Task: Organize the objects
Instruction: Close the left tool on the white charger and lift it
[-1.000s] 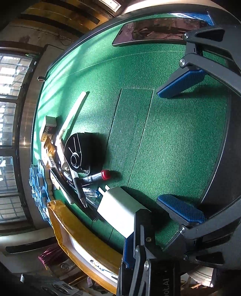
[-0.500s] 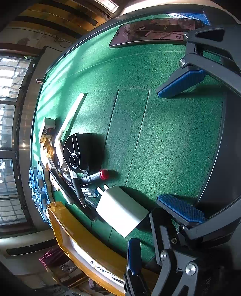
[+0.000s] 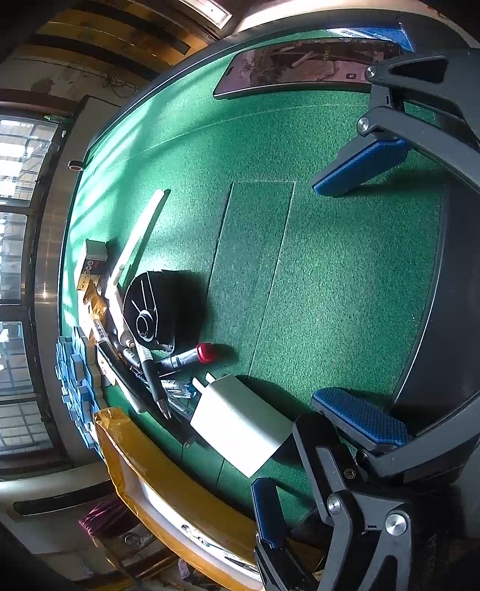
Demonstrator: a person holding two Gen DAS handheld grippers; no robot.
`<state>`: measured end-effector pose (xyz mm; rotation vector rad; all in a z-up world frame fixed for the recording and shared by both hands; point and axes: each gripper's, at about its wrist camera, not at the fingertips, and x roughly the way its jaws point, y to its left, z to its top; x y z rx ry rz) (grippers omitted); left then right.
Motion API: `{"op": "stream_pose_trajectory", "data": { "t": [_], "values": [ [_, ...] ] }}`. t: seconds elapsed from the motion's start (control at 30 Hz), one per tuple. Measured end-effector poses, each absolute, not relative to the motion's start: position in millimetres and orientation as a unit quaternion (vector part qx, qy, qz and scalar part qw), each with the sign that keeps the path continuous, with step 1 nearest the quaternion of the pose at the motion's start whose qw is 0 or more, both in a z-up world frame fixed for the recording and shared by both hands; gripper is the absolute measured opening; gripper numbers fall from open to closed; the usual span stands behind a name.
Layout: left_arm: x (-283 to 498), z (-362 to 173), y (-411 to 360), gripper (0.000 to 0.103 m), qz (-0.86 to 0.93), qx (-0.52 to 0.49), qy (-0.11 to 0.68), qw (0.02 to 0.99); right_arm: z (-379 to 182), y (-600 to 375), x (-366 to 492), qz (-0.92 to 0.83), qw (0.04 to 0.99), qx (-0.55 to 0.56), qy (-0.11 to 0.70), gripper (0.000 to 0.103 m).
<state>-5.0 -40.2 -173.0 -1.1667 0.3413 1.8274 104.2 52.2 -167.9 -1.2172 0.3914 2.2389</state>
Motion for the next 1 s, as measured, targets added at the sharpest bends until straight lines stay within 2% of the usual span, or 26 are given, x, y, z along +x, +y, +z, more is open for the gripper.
{"op": "stream_pose_trajectory", "data": {
  "t": [0.23,0.33,0.43,0.5,0.57,0.73,1.0],
  "values": [
    [-13.0,-171.8,-33.6,0.087,0.736,-0.486,0.155,0.446,-167.7,51.5,104.3,0.835,0.278,-0.453,0.146,0.102],
    [-11.9,-166.9,-34.8,0.083,0.741,-0.474,0.160,0.447,-167.6,51.4,104.3,0.835,0.278,-0.452,0.146,0.102],
    [-9.6,-154.8,-35.6,0.069,0.743,-0.457,0.152,0.465,-167.0,50.2,103.9,0.835,0.277,-0.452,0.145,0.102],
    [-11.4,-150.2,-33.6,0.067,0.738,-0.457,0.143,0.476,-166.5,50.1,103.5,0.836,0.276,-0.451,0.145,0.102],
    [-14.1,-151.1,-28.6,0.055,0.729,-0.466,0.145,0.480,-166.4,49.7,103.6,0.837,0.276,-0.450,0.145,0.102],
    [-16.7,-152.1,-18.6,0.044,0.729,-0.468,0.164,0.472,-164.8,50.5,108.0,0.841,0.271,-0.441,0.154,0.101],
    [-17.8,-151.3,-8.5,0.044,0.734,-0.455,0.182,0.470,-164.9,51.7,106.4,0.840,0.274,-0.442,0.155,0.101]
  ]
}}
